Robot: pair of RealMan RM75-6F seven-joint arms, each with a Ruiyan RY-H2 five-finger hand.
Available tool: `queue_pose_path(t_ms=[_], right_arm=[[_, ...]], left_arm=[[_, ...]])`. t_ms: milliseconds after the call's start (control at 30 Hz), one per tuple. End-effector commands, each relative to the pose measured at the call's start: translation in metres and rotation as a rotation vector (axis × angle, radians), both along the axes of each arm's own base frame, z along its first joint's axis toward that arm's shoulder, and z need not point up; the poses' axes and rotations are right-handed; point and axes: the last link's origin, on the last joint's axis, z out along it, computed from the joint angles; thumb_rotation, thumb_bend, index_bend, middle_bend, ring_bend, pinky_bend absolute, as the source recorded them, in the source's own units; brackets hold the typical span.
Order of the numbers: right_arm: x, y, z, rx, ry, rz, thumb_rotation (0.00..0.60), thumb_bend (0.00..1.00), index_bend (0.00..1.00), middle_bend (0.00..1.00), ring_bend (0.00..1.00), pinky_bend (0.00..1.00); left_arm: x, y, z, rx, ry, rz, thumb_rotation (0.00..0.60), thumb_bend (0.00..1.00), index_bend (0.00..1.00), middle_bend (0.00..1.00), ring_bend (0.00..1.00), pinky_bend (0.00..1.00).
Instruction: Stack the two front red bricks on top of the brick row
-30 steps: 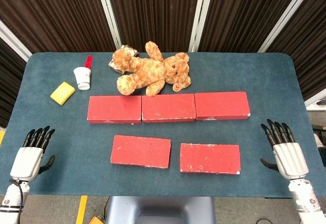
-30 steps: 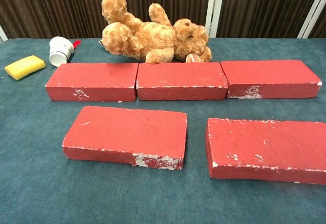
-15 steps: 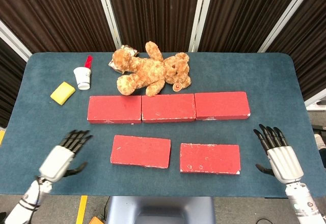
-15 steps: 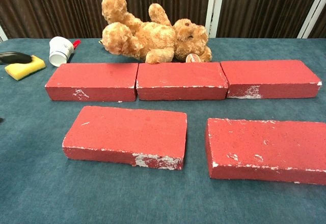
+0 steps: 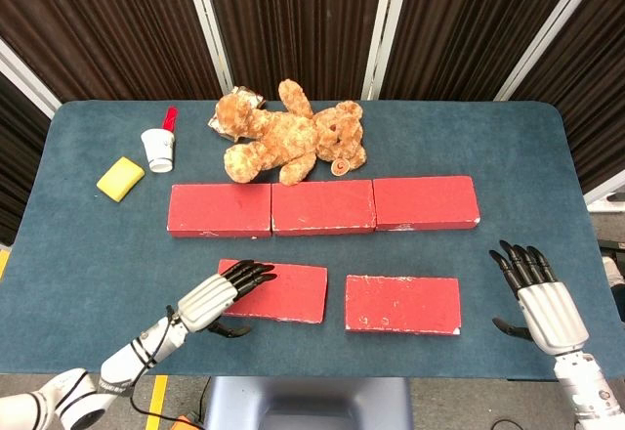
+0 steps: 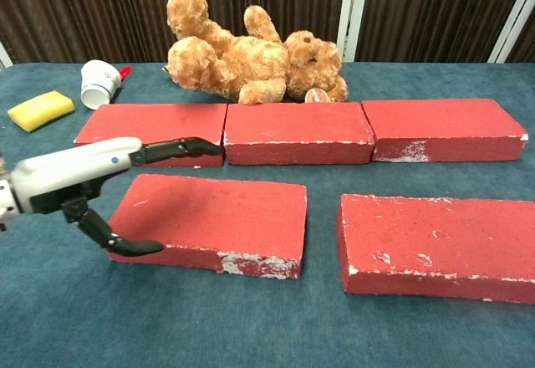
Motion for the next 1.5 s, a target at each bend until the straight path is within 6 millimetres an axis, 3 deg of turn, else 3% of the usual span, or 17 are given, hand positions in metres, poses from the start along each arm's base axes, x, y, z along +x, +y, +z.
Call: queue_pose_path(t_ms=[33,367,933,1000,1067,1167,1267,1367,1500], right_arm=[[0.0,0.001,0.001,0.003,-0.005,0.001,0.6,0.12,0.0,0.0,0.0,0.0],[0.0,0.001,0.003,0.021,-0.014,-0.013,0.6,0.12,0.0,0.0,0.0,0.0],[0.001,0.004,0.001,0.064,-0.027,-0.016,0.6,0.12,0.0,0.0,0.0,0.0],[0.001,0.004,0.002,0.064,-0.028,-0.019,0.6,0.12,0.0,0.0,0.0,0.0],[0.001,0.004,0.002,0.062,-0.029,-0.018,0.6,0.12,0.0,0.0,0.0,0.0],[0.001,0.005,0.002,0.06,-0.031,-0.017,0.6,0.12,0.0,0.0,0.0,0.0],[0.001,0.005,0.003,0.057,-0.03,-0.019,0.6,0.12,0.0,0.0,0.0,0.0],[0.001,0.005,0.002,0.06,-0.03,-0.018,0.6,0.12,0.0,0.0,0.0,0.0],[0.001,0.005,0.003,0.06,-0.033,-0.018,0.6,0.12,0.0,0.0,0.0,0.0]], left_arm=[[0.004,0.01,-0.016,-0.022,0.005,-0.008,0.6,0.24,0.0,0.0,0.0,0.0],[-0.001,0.026,-0.036,-0.072,0.043,0.016,0.6,0.23,0.0,0.0,0.0,0.0],[-0.013,0.041,-0.04,-0.065,0.157,0.047,0.6,0.23,0.0,0.0,0.03,0.02],[-0.014,0.042,-0.041,-0.069,0.173,0.054,0.6,0.24,0.0,0.04,0.09,0.09],[-0.011,0.043,-0.04,-0.062,0.16,0.058,0.6,0.27,0.0,0.13,0.18,0.22],[-0.008,0.043,-0.036,-0.042,0.13,0.051,0.6,0.32,0.09,0.4,0.44,0.6],[-0.009,0.045,-0.033,-0.009,0.122,0.041,0.6,0.33,0.15,0.5,0.56,0.8],[-0.009,0.046,-0.027,0.008,0.115,0.042,0.6,0.34,0.16,0.52,0.61,0.91],[-0.004,0.052,-0.009,0.086,0.094,0.02,0.6,0.34,0.17,0.53,0.63,0.93]])
